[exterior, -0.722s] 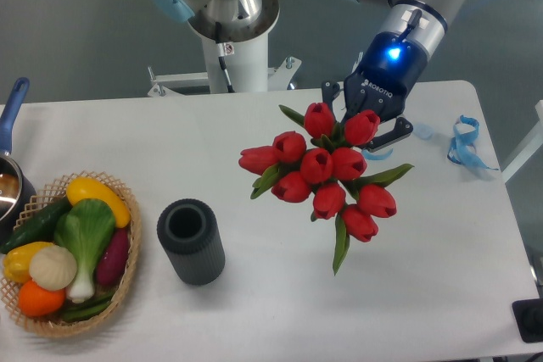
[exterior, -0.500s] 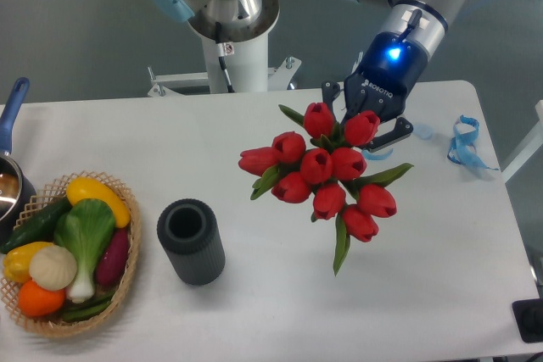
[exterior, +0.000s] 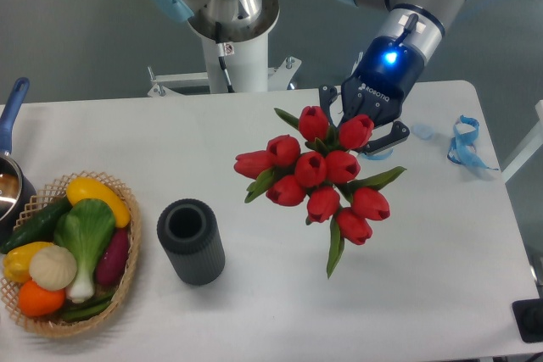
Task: Insert the flowers into the vase
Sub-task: 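Lift the held red tulip bouquet with the gripper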
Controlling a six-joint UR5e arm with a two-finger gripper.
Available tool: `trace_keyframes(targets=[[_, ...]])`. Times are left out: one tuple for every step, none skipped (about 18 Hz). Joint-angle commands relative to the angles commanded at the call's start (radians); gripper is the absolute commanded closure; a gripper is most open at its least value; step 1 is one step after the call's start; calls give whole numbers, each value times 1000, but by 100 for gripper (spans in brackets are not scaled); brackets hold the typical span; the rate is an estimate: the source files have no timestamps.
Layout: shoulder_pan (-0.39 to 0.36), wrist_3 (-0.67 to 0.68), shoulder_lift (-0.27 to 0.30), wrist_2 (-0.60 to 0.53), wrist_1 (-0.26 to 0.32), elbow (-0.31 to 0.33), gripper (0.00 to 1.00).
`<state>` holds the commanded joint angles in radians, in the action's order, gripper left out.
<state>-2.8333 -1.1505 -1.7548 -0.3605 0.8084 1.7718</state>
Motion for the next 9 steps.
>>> trace_keyframes(targets=[[9,0,-8,2,0,-6,94],[23,-2,-14,3,-3,-11,94],[37,-2,-15,11,-11,-17,94],[43,0,-26,27,-18,-17,94],[46,-2,-29,50,-28,-17,94],[52,-3,-34,70,-32,-14,94],[69,-3,-38,84,-37,-12,94],[87,-11,-40,104,-37,-8,94],[97,-27,-40,142,-37,0,94]])
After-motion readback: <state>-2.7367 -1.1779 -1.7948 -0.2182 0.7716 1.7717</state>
